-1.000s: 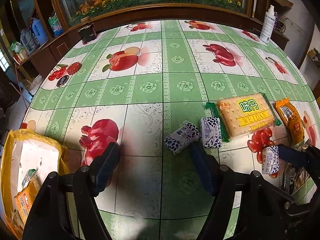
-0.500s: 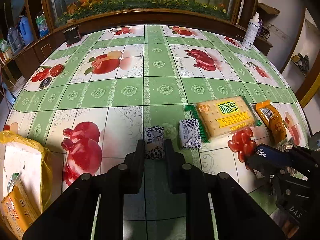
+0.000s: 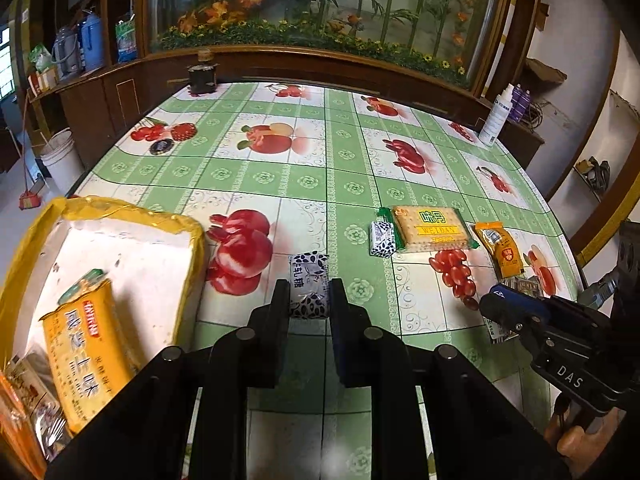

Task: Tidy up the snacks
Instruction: 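Carry both wrapped candies into the tray and open both grippers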

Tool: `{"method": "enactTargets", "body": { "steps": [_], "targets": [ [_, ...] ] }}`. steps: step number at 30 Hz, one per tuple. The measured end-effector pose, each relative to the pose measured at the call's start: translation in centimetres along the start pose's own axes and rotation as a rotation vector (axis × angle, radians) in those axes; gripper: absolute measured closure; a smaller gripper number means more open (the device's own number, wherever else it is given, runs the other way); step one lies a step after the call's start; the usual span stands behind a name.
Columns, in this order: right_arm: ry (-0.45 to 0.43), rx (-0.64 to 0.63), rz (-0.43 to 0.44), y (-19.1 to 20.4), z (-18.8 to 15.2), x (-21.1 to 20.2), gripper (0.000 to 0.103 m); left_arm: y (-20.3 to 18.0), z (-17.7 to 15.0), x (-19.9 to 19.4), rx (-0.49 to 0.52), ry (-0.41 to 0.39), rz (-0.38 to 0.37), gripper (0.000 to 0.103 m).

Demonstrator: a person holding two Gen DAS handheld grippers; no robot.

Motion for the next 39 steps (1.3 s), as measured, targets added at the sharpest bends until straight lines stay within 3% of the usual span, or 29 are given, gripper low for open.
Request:
{"method": "enactTargets", "body": {
  "steps": [14,24,39],
  "targets": [
    [0.013,-0.099,0.141,9.6,-0.3,0.9,0.083,8.8,-2.9,-5.6,-0.118,-0.053,0.186,0.087],
    [0.048,-0.188,0.231,17.0,-0.8,3.1,0.083,14.5,-4.7,-7.8,-0.205,-0.074,0.271,0.087],
    [0.091,-0.27,0.323,24.9,-0.2,7.6,0.083,18.8,-5.9,-9.1,-0.24,-0.104,0.386,0.086]
  ]
}}
Point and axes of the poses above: each gripper's, at about its wrist camera, not at the fingertips, and x roughly the way its jaws point, y to its left, z to its top, the point moved 9 cm from there along x, roughly the way its jaws point, and after that the axes turned 11 degrees about z, right-handed, at the moved point
